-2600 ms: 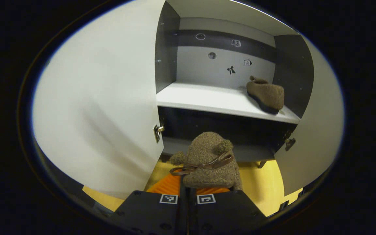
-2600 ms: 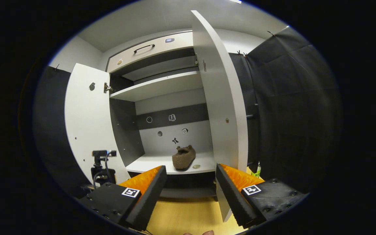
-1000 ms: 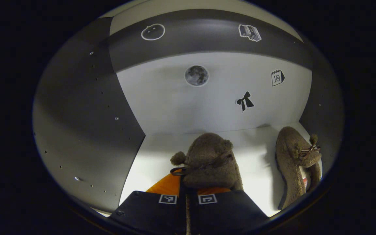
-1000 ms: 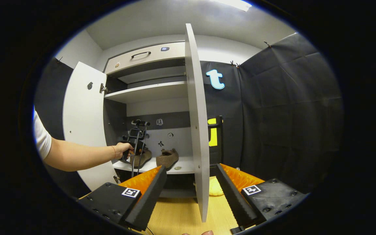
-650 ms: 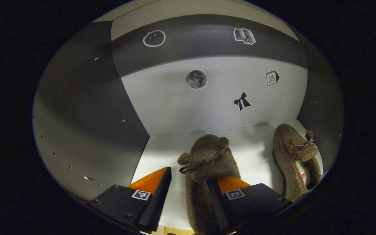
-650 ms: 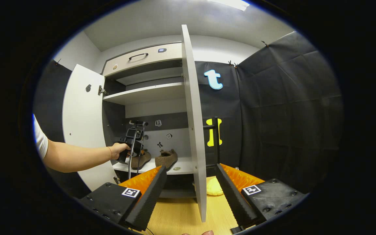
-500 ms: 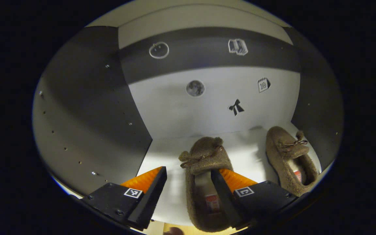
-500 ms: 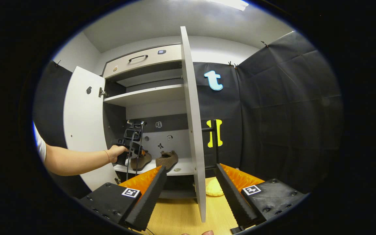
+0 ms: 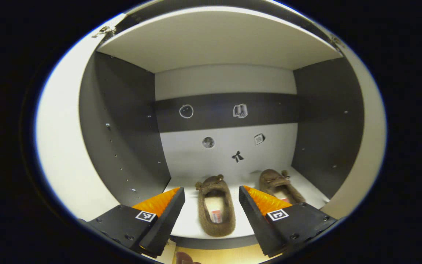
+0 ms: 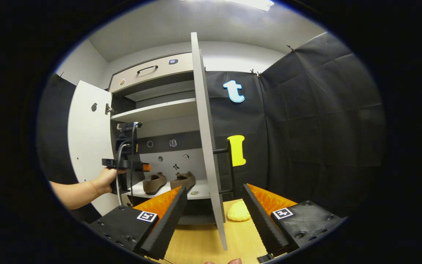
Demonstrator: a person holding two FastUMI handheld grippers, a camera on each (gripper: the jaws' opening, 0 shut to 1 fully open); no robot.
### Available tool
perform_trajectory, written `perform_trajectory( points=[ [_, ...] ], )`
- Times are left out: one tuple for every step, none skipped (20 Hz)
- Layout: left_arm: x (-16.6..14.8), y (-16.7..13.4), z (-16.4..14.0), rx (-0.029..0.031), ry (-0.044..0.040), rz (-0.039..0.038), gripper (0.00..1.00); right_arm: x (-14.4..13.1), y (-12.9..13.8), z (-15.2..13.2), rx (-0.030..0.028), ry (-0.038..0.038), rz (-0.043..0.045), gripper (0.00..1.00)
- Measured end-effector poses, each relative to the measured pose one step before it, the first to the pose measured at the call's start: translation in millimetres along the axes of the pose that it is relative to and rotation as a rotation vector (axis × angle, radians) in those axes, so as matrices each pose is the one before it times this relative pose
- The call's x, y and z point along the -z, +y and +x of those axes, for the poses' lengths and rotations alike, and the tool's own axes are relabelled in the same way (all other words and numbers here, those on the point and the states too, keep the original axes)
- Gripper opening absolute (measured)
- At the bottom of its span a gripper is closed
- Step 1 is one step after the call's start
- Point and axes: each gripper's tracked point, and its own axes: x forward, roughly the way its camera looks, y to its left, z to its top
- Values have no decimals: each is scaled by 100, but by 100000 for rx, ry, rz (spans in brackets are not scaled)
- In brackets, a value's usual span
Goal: Grab one shoe with the right hand and put it into the shoe cabinet, grab the other shoe with the left hand and put it into the shoe cabinet; then close the right door with the right hand and the left door with the left hand.
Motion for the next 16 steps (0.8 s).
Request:
perform_trajectory(
  points=[
    [-202,-432,-1578,1526,-2174,-68,94,-392,-738,-34,1588,-1019,-719,98],
    [-156,-359,-1513,1083,-2214,77,94,-180,-779,-41,1757,-402,-457,98],
    [-116,-305,-1587,813,-2314,-189,94,-167,-814,21,1798,-274,-104,98],
    [19,-379,-1708,540,-1633,-474,94,-260,-833,120,1964,-611,63,98],
    [72,-262,-1630,512,-1211,13,94,-164,-664,156,1830,-125,-365,98],
    [101,-201,-1537,-75,-1327,235,94,14,-615,338,1527,142,-1557,98],
    [201,-263,-1362,622,-976,483,94,-57,-99,600,1097,-197,-1717,98],
    [262,-387,-1321,1035,-497,954,95,-154,-308,244,636,-35,-420,98],
    [256,-294,-1321,825,-103,1192,94,-349,-423,258,759,-381,722,98],
    [120,-85,-1163,448,-488,1172,94,-245,-639,348,1211,-435,1024,98],
    [188,-61,-1007,318,-226,710,94,-178,-861,471,1610,-274,262,98],
    [110,-42,-1075,164,-494,79,94,13,-818,408,1414,110,78,98],
    [238,-28,-1120,234,-67,-388,94,-120,-676,542,1190,-247,19,98],
    [309,-60,-1008,170,197,-567,94,-44,-724,608,1491,-84,-284,98],
    [407,-47,-867,340,399,27,94,153,-408,670,680,575,-878,98],
    [504,88,-919,-149,820,183,94,303,-643,346,284,864,-745,98]
  ],
)
